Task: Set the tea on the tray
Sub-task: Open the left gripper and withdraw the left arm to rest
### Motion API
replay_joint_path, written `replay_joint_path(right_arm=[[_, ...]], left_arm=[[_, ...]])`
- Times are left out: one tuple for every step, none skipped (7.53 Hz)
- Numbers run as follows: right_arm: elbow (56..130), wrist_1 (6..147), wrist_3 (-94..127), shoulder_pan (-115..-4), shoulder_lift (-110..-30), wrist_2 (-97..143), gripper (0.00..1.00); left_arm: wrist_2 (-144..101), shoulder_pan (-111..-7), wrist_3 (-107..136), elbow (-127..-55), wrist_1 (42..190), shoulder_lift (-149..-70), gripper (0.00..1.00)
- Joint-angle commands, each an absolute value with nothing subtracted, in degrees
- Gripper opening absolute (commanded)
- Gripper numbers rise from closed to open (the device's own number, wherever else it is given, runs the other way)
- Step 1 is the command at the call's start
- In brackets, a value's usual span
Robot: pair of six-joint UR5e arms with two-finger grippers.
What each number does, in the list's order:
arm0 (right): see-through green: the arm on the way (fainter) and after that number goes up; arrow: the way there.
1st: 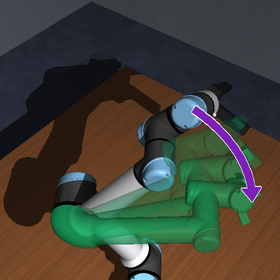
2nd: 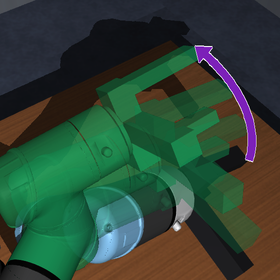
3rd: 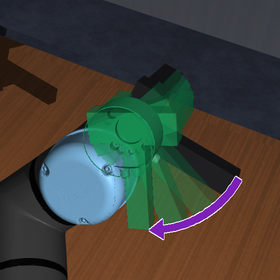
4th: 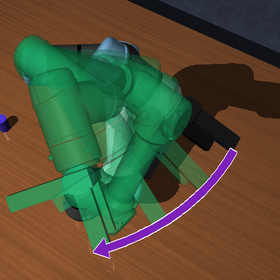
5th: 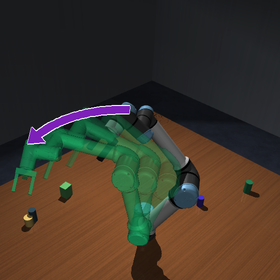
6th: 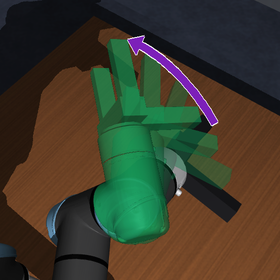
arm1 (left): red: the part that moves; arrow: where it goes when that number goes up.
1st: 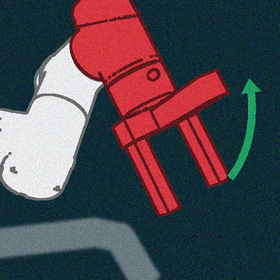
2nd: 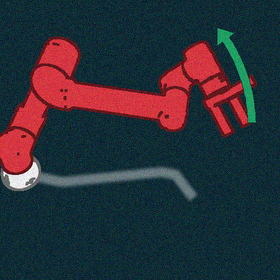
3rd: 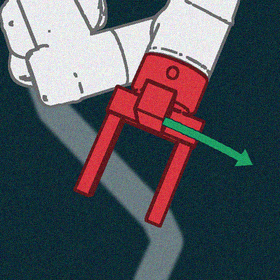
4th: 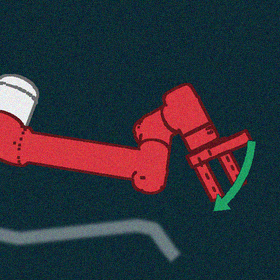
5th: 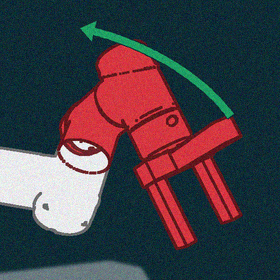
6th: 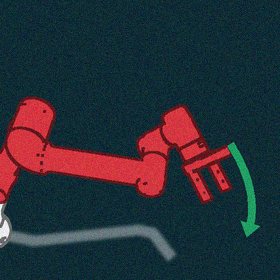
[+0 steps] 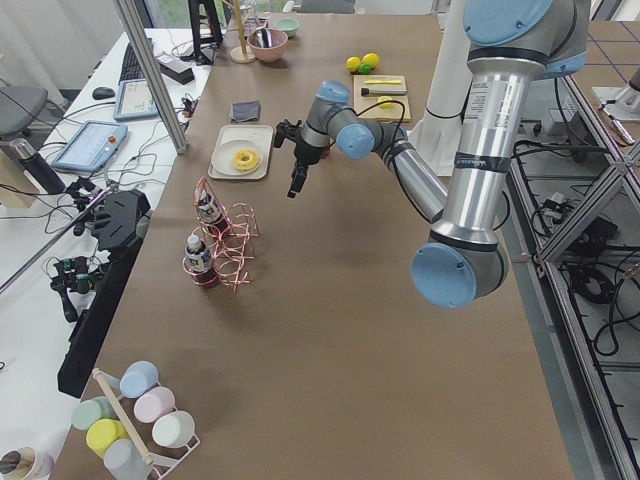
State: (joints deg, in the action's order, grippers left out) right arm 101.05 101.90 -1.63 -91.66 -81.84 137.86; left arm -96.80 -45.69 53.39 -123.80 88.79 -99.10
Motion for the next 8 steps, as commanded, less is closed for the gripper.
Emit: replay_joint_path(right_arm=[[109.5,102.0,7.4,-85.8,-81.6,137.9,1.0],[111.4,102.2,15.3,-82.5,-78.3,137.5,1.0],[111.8,102.2,19.4,-79.0,-75.4,137.3,1.0],[111.8,102.3,24.7,-75.6,-72.0,137.1,1.0],[111.7,102.2,30.8,-72.1,-68.4,136.6,1.0],[111.7,102.3,35.7,-68.6,-64.5,134.6,1.0],[111.5,102.3,42.2,-63.9,-60.5,132.3,1.0],[111.4,102.7,47.4,-59.7,-57.1,128.7,1.0]], left_arm=[[-103.9,-59.1,35.8,-123.2,89.2,-91.9,0.98],[-108.6,-65.8,29.2,-121.0,89.1,-91.8,0.98],[-111.1,-70.7,24.2,-118.5,89.1,-91.8,0.98],[-111.6,-74.8,18.4,-116.2,89.3,-91.8,0.98],[-111.7,-77.7,14.4,-114.9,89.3,-91.8,0.98],[-111.7,-78.8,13.6,-114.4,89.3,-91.8,0.98],[-111.6,-78.8,13.3,-113.6,89.4,-91.8,0.98],[-111.6,-79.1,12.9,-112.9,89.4,-91.8,0.98]])
